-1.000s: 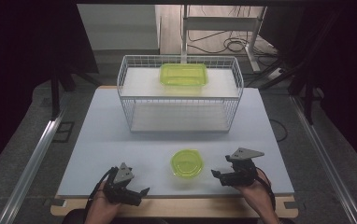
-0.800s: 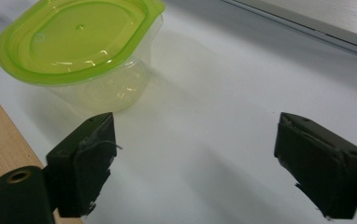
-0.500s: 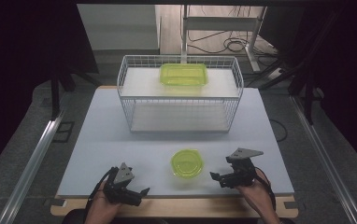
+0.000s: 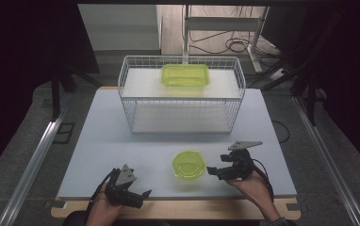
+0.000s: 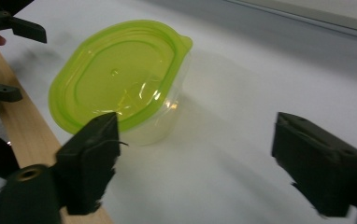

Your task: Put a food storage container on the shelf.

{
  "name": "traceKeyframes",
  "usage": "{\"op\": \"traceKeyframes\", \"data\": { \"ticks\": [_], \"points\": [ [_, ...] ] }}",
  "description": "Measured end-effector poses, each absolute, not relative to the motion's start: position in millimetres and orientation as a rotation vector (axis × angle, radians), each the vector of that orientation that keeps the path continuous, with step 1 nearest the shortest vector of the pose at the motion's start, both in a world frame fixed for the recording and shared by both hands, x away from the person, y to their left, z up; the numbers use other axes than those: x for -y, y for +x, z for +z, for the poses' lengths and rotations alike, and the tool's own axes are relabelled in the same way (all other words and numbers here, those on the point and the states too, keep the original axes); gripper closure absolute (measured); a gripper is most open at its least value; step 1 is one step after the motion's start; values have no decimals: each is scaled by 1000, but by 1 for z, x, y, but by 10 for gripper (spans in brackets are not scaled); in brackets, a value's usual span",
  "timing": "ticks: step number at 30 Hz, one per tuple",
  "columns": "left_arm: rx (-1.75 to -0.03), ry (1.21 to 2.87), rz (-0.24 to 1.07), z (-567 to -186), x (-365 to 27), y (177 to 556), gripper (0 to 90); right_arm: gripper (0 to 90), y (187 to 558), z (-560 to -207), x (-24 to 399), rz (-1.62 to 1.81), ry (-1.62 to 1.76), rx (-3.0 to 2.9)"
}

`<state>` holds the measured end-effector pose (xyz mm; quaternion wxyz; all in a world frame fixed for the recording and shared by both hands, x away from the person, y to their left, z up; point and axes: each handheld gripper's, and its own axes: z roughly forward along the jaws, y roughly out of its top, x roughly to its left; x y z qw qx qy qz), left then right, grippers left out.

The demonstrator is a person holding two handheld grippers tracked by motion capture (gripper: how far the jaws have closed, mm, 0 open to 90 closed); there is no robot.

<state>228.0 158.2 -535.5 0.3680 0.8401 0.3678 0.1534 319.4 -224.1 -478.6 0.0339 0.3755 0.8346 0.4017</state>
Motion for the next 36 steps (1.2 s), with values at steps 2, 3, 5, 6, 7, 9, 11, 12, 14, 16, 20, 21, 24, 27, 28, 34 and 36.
{"op": "traceKeyframes", "data": {
  "ticks": [2,3,5,6,7,9,11,12,14,16,20,21,24,27,28,34,36],
  "points": [
    [-945,2158,395,-535,-158,228,25,282,323,-478,222,1247,1172,-2577],
    [-944,2158,395,-536,-158,228,25,310,325,-478,222,1259,1183,-2587],
    [-945,2160,395,-536,-158,228,25,363,330,-478,220,1273,1195,-2599],
    [-945,2160,395,-536,-158,228,25,380,333,-478,219,1277,1207,-2605],
    [-945,2160,396,-536,-158,228,25,399,335,-478,219,1280,1216,-2608],
    [-945,2162,396,-536,-158,228,25,448,341,-477,216,1313,1244,-2617],
    [-945,2162,397,-536,-158,228,25,461,343,-477,215,1324,1250,-2620],
    [-945,2162,397,-536,-158,228,25,472,344,-477,214,1327,1246,-2625],
    [-944,2165,397,-536,-158,228,25,493,347,-478,211,1321,1245,-2634],
    [-944,2168,397,-536,-158,228,25,519,348,-478,209,1316,1241,-2639],
    [-943,2170,397,-537,-158,228,24,562,353,-480,205,1320,1260,-2659],
    [-942,2173,397,-537,-158,228,24,573,354,-481,205,1325,1267,-2663],
    [-940,2178,396,-537,-157,228,24,593,357,-483,204,1343,1298,-2675],
    [-939,2181,398,-537,-157,228,24,615,360,-486,204,1367,1330,-2695],
    [-939,2181,398,-537,-157,228,24,621,361,-487,204,1377,1346,-2703],
    [-936,2189,397,-538,-156,228,24,701,365,-493,201,1411,1413,-2748],
    [-935,2192,397,-538,-156,228,24,753,365,-493,200,1418,1447,-2762]
  ]
}}
